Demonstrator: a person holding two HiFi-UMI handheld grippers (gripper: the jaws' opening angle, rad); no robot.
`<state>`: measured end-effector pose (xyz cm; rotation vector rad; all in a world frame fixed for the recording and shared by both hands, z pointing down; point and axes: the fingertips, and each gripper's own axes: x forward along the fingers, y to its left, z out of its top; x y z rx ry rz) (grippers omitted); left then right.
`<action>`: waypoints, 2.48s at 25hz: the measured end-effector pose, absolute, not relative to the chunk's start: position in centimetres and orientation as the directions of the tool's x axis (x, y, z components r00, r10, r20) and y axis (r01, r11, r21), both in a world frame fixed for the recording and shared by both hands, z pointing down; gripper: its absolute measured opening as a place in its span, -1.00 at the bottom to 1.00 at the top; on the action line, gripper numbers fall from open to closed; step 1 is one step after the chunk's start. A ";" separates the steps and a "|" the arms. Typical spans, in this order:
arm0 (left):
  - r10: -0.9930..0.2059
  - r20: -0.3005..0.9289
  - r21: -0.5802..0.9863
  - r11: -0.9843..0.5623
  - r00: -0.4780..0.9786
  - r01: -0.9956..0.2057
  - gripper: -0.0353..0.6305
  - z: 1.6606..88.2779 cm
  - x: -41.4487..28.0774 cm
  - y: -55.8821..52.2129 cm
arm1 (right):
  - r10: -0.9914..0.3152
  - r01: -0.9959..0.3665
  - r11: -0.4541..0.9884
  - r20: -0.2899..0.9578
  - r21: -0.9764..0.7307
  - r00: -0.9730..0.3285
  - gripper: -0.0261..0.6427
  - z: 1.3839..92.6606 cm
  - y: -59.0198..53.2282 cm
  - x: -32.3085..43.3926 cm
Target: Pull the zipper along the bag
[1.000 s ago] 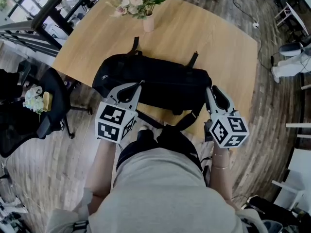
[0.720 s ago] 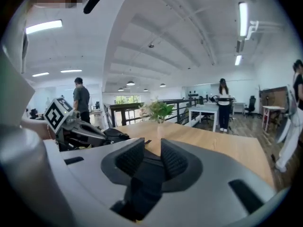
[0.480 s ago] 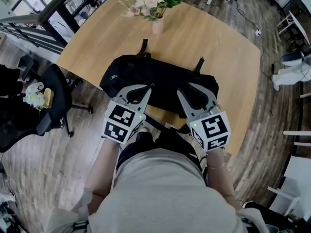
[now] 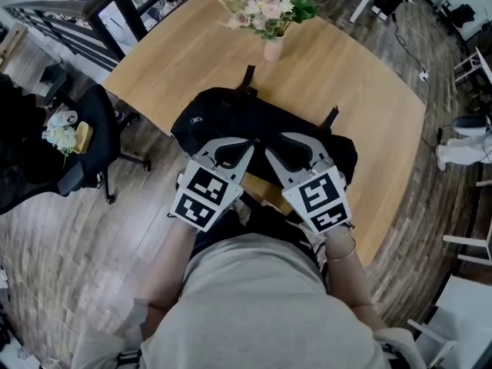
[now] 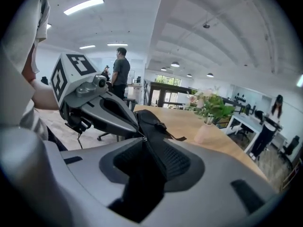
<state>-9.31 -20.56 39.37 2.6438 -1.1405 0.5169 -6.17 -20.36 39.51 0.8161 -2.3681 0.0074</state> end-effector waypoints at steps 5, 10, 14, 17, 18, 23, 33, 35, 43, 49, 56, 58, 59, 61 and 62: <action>-0.667 0.398 0.060 -0.667 0.630 -0.743 -0.84 39.3 -9.3 -20.6 | -0.509 -0.479 0.845 0.630 0.237 -0.586 -0.47 41.5 -20.4 -7.0; -0.677 0.383 0.050 -0.665 0.629 -0.745 -0.84 39.0 -9.3 -20.9 | -0.507 -0.444 0.851 0.656 0.279 -0.559 -0.56 42.3 -20.8 -7.1; -0.681 0.375 0.051 -0.662 0.629 -0.747 -0.84 39.0 -9.4 -21.0 | -0.483 -0.432 0.864 0.669 0.259 -0.565 -0.75 42.4 -20.8 -7.0; -0.687 0.369 0.058 -0.655 0.626 -0.754 -0.84 38.9 -9.5 -21.3 | -0.492 -0.443 0.858 0.661 0.259 -0.567 -0.81 42.3 -20.9 -6.9; -0.689 0.368 0.061 -0.653 0.625 -0.755 -0.84 38.9 -9.6 -21.3 | -0.494 -0.448 0.857 0.657 0.256 -0.570 -0.82 42.2 -21.0 -6.9; -0.700 0.379 0.063 -0.632 0.605 -0.772 -0.83 39.2 -10.5 -21.7 | -0.496 -0.480 0.849 0.645 0.220 -0.582 -0.82 42.0 -21.1 -6.7; -0.736 0.392 0.057 -0.580 0.552 -0.813 -0.83 39.3 -14.1 -22.4 | -0.530 -0.539 0.818 0.626 0.201 -0.572 -0.82 41.6 -21.7 -6.4; -0.729 0.395 0.055 -0.589 0.559 -0.806 -0.83 39.5 -14.2 -22.3 | -0.538 -0.548 0.811 0.625 0.203 -0.566 -0.82 41.7 -21.8 -6.5; -0.744 0.409 0.044 -0.562 0.528 -0.826 -0.83 39.9 -16.8 -23.0 | -0.568 -0.588 0.782 0.624 0.206 -0.537 -0.83 41.7 -21.8 -6.0; -0.766 0.415 0.033 -0.527 0.492 -0.849 -0.83 39.9 -19.6 -23.5 | -0.597 -0.620 0.754 0.622 0.218 -0.507 -0.83 41.6 -22.2 -5.5; -0.762 0.416 0.056 -0.523 0.496 -0.850 -0.83 40.2 -21.2 -23.5 | -0.614 -0.623 0.743 0.620 0.244 -0.489 -0.82 41.8 -22.1 -5.7; -0.764 0.413 0.048 -0.526 0.496 -0.849 -0.83 40.2 -21.1 -23.5 | -0.619 -0.622 0.740 0.619 0.255 -0.483 -0.81 41.8 -22.1 -5.8; -0.766 0.412 0.044 -0.525 0.494 -0.850 -0.83 40.2 -21.1 -23.5 | -0.620 -0.624 0.739 0.619 0.253 -0.483 -0.80 41.8 -22.0 -5.8; -0.770 0.408 0.045 -0.519 0.490 -0.853 -0.83 40.2 -21.1 -23.4 | -0.625 -0.631 0.733 0.616 0.253 -0.480 -0.78 41.8 -21.9 -5.9; -0.773 0.406 0.045 -0.516 0.488 -0.855 -0.83 40.3 -21.1 -23.4 | -0.632 -0.636 0.728 0.613 0.258 -0.475 -0.76 41.8 -21.8 -6.0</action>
